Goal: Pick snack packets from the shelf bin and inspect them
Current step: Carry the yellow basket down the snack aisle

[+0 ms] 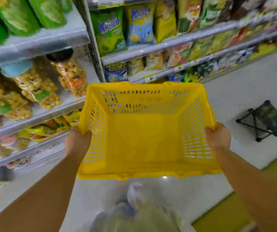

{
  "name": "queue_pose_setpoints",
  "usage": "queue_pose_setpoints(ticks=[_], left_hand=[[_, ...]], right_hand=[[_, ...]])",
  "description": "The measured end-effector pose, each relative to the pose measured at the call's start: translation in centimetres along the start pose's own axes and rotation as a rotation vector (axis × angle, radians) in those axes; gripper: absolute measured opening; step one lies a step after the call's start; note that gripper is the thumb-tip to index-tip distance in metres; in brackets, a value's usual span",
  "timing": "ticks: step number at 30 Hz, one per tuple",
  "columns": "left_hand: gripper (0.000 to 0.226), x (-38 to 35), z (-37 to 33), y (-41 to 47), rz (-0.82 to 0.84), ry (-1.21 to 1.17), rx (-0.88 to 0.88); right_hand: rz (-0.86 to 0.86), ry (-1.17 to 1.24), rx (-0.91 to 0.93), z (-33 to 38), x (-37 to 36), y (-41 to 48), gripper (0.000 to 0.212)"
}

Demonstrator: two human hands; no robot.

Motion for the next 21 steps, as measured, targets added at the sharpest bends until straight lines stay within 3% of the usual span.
queue_pose_setpoints(ticks=[6,11,21], left_hand=[[0.046,-4.2,-13.3,0.5,0.031,0.07,-0.169],[0.035,-10.3,-25.7,-1.7,0.028,0.073,-0.344],[0.031,-22.8,-47.1,-6.8,0.127,-0.008,-0.49]], right_hand=[[-0.077,0.124,-0.085,-6.1,6.4,5.4,0.026],[-0.15,0.192,-0.18,-13.8,12.4,10.8,0.025],[-0.299,0.25,-0.325,-25.9,23.8,22.0,0.021]])
Point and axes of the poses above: each hand's wrist, its own y-axis towards the middle knuckle, its own x-axis out of the back of the hand, z = x × y, the point moved 10 cm from there along y, towards the middle knuckle
